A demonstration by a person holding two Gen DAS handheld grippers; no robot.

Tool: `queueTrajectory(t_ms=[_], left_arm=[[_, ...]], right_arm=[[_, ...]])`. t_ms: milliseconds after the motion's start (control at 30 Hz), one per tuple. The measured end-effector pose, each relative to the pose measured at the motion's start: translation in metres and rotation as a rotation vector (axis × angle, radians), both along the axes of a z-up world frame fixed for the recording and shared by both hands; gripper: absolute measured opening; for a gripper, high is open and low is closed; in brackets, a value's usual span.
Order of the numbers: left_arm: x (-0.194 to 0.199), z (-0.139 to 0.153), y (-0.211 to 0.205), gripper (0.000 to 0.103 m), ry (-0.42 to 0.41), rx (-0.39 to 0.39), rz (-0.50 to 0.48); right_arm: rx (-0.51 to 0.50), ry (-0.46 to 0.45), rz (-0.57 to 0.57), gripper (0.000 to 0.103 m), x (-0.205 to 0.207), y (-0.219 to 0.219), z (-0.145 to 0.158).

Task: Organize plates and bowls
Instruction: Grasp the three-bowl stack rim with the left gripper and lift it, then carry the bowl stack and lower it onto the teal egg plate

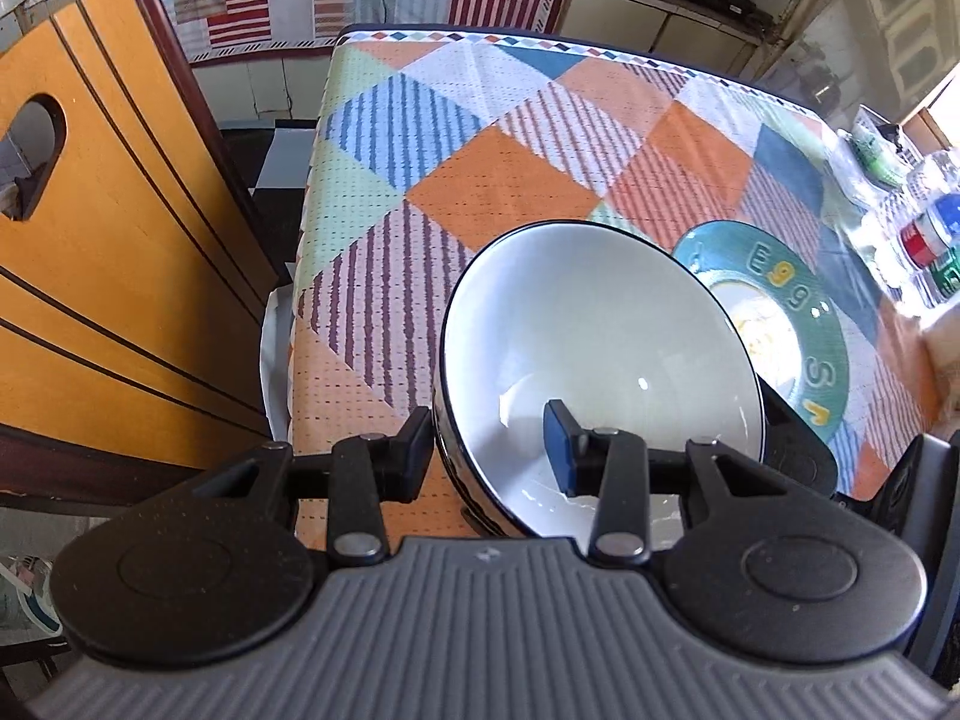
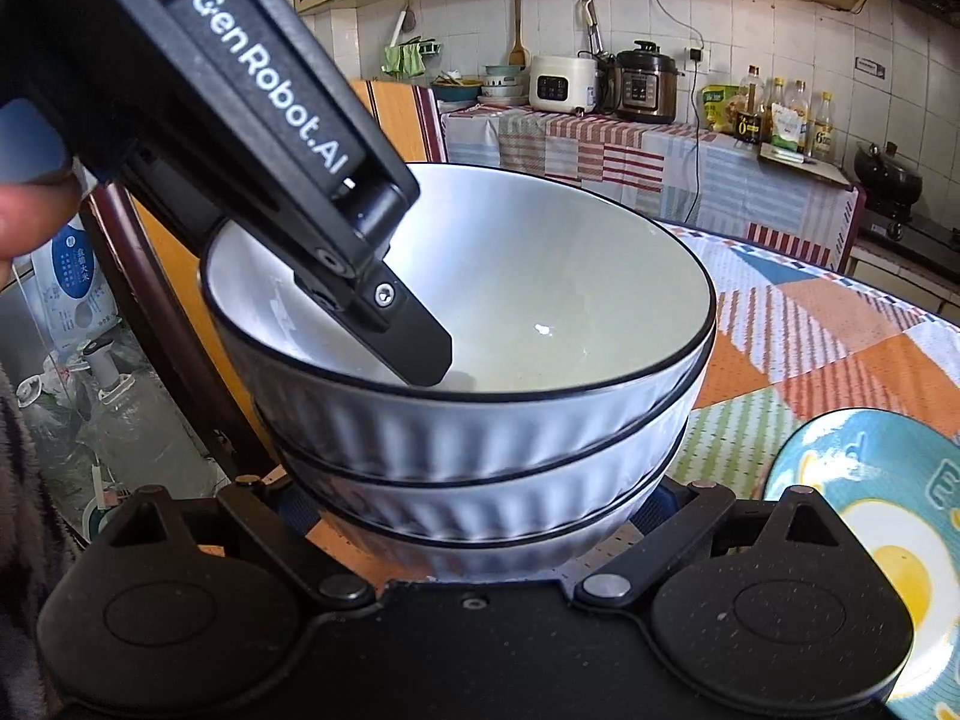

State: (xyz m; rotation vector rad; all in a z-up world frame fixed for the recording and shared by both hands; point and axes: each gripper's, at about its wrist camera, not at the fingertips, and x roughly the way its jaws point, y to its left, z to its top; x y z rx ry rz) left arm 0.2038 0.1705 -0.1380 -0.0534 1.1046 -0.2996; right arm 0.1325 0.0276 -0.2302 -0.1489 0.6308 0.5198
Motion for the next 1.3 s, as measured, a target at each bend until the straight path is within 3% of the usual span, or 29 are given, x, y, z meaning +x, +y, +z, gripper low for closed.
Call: queueTrajectory(t_ms=[367, 533, 767, 1300], left_arm=[[-0.039, 0.039, -0.041, 0.038, -0.012, -0.002, -0.077], [-0.050, 0.051, -0.069, 0.038, -0.030, 0.049, -0.122], [-0.051, 0.062, -0.106, 0.038, -0.070, 0.063, -0.176], [-0.017, 0.045, -0.171, 0.038, -0.045, 0.038, -0.218]], right_arm=[[-0.027, -0.044, -0.018, 0.099, -0.041, -0.036, 0.033], [-0.021, -0.062, -0.045, 0.099, -0.049, -0.053, 0.038], [-0.011, -0.089, -0.089, 0.099, -0.048, -0.081, 0.044], [-0.047, -0.089, -0.136, 0.099, -0.025, -0.131, 0.035]])
